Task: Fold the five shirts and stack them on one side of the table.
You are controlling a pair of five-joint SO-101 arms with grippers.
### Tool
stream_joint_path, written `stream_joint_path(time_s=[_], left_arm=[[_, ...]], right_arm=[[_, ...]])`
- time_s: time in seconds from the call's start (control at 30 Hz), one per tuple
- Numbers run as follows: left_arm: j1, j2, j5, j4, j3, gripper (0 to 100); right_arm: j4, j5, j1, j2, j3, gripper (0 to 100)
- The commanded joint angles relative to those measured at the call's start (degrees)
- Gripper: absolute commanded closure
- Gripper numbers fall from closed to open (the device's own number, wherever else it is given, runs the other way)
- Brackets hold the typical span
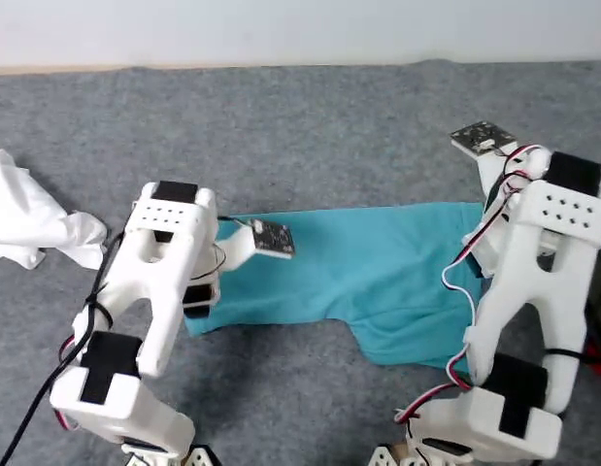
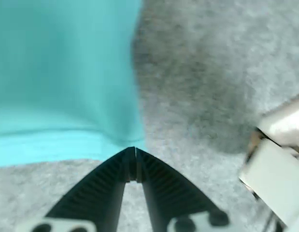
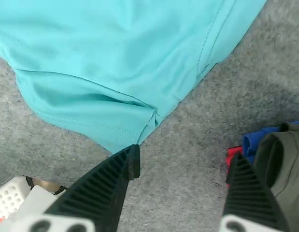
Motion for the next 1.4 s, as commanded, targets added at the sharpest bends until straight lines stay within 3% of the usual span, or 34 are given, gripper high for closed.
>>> stream_joint_path(time_s=[0.0, 0.2, 0.33, 0.43, 0.63, 0.8, 0.97, 1.37], left_arm=[[-1.8, -2.7, 7.8, -8.9, -3.8, 100], [-1.3, -1.1, 25.0, -20.0, -3.9, 100], [-1.5, 3.7, 31.5, -23.6, -4.0, 100], [-1.3, 8.2, 32.9, -24.6, -4.4, 100], [-2.9, 15.2, 33.0, -25.9, -9.5, 100], [-4.9, 18.8, 32.9, -25.7, -16.8, 100], [-4.7, 19.4, 32.7, -21.6, -20.9, 100], [-0.5, 3.7, 27.3, 0.1, -21.7, 100]], right_arm=[[2.1, -0.4, -1.5, -3.6, -0.4, 70.3], [2.2, -8.5, -6.8, -3.9, -0.4, 70.3], [2.3, -9.5, -7.9, -4.1, -0.4, 70.4], [2.3, -9.5, -7.9, -4.1, -0.4, 73.0], [2.3, -9.4, -8.0, -4.9, -0.4, 87.7], [2.2, -9.4, -8.8, -5.8, -0.4, 88.3], [2.2, -9.5, -9.7, -5.8, -0.4, 88.3], [2.3, -9.2, -9.6, -5.8, -0.4, 88.3]])
